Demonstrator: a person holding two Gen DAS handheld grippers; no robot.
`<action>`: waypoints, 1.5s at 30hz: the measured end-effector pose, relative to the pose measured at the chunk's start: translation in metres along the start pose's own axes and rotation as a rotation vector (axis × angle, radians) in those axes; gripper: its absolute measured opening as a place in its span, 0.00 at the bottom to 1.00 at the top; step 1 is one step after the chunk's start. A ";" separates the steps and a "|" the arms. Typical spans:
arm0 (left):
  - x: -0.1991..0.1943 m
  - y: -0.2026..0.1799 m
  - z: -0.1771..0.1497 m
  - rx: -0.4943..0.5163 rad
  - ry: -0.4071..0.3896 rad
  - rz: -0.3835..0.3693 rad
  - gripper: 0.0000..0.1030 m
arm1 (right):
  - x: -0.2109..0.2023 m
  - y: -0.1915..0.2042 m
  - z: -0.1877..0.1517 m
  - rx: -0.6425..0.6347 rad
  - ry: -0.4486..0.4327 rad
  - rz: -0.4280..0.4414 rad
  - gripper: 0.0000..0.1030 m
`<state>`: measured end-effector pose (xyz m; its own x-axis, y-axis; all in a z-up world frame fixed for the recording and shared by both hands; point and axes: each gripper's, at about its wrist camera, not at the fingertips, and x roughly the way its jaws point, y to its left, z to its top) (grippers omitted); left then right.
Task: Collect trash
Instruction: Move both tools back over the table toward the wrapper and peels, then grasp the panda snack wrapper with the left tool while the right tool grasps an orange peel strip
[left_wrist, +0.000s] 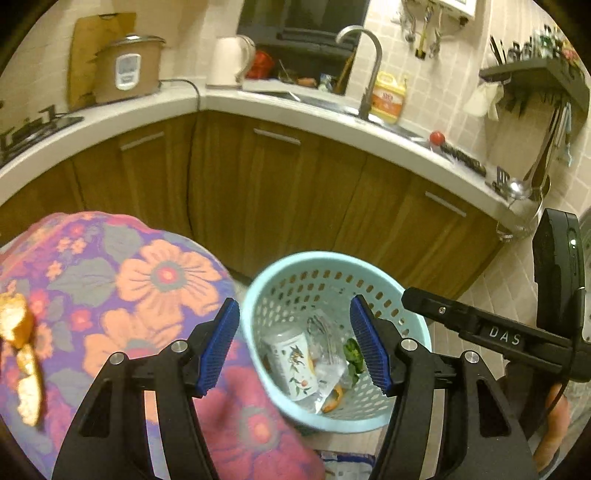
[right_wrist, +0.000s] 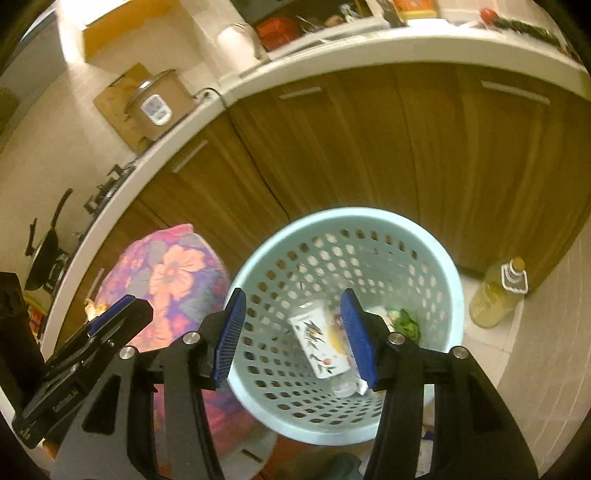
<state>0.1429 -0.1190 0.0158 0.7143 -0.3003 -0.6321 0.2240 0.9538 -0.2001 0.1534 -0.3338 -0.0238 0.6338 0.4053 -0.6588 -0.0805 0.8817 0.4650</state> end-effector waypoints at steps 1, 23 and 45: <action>-0.008 0.005 0.000 -0.005 -0.012 0.006 0.59 | -0.002 0.008 0.000 -0.012 -0.008 0.014 0.48; -0.187 0.194 -0.034 -0.246 -0.261 0.297 0.67 | 0.026 0.215 -0.057 -0.351 0.019 0.239 0.48; -0.128 0.371 -0.084 -0.544 -0.004 0.381 0.67 | 0.141 0.323 -0.122 -0.578 0.125 0.171 0.48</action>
<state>0.0785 0.2729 -0.0402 0.6800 0.0587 -0.7308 -0.4108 0.8561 -0.3135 0.1234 0.0377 -0.0387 0.4833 0.5466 -0.6838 -0.5993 0.7760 0.1967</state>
